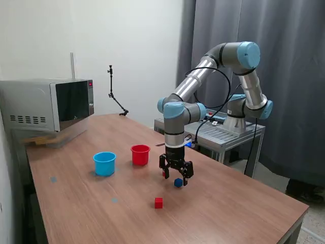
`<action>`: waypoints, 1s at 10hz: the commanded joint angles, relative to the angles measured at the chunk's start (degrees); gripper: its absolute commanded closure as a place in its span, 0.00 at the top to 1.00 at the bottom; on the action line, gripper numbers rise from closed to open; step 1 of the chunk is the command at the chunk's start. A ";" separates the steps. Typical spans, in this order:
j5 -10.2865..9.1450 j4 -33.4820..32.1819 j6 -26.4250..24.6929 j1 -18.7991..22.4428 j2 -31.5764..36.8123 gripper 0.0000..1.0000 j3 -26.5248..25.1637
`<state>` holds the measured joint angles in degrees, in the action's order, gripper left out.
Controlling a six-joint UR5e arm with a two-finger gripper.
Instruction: Place red objects in the red bin, and blue objects in the blue bin.
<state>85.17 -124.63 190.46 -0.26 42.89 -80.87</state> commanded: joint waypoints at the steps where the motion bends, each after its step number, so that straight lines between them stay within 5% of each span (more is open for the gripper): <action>1: 0.00 0.00 0.00 0.00 0.00 1.00 -0.16; 3: 0.00 0.00 0.00 0.00 0.00 1.00 -0.16; 4: 0.00 0.00 0.00 0.00 0.00 0.00 -0.08; 10: 0.00 0.00 0.00 0.00 0.00 0.00 -0.16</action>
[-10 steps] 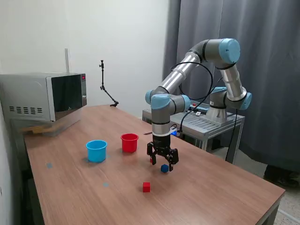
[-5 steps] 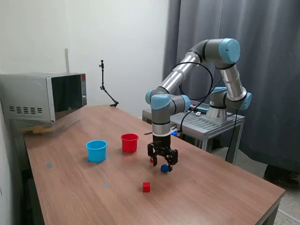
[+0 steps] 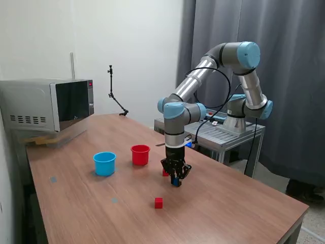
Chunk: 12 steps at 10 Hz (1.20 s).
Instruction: Place red objects in the red bin, and blue objects in the blue bin.
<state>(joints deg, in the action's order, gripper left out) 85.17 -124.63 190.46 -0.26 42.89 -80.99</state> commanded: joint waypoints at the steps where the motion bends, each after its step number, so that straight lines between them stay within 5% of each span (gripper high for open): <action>1: 0.00 0.00 0.00 0.00 0.00 0.00 0.12; 5: 0.87 0.44 -0.09 0.09 1.84 0.00 3.54; 9: 5.62 0.79 -0.26 -0.26 4.74 0.00 5.75; 12: 5.63 0.79 -1.06 -2.19 4.74 0.00 6.01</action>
<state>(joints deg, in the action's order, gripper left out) 90.57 -123.85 189.72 -1.60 47.54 -75.40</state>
